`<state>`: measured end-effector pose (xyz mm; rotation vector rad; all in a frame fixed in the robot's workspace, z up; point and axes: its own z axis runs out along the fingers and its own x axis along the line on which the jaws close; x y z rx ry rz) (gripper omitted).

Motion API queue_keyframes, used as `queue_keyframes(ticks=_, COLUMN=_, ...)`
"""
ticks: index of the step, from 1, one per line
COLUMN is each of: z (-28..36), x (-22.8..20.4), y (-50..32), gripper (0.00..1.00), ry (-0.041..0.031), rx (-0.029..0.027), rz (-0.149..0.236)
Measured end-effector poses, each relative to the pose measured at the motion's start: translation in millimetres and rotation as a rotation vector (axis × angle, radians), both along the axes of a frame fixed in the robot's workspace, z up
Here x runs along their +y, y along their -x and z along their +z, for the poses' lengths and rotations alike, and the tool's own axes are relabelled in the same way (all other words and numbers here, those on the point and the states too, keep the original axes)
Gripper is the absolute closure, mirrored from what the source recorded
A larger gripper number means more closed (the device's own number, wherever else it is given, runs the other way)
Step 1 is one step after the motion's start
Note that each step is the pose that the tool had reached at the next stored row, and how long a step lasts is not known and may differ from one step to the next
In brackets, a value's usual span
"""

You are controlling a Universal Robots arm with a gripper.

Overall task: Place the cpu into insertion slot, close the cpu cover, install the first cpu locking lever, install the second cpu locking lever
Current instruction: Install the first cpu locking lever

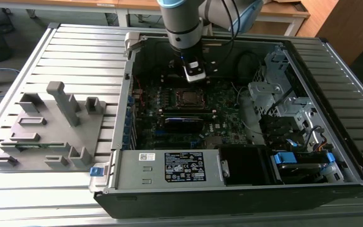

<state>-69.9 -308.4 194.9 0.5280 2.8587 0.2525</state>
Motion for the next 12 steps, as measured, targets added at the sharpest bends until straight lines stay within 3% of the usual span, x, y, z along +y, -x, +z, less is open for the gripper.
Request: queue_keyframes(ticks=12, z=-1.2, x=-0.1, y=-2.9, gripper=0.9, ry=0.009, rx=-0.0001, rz=0.0)
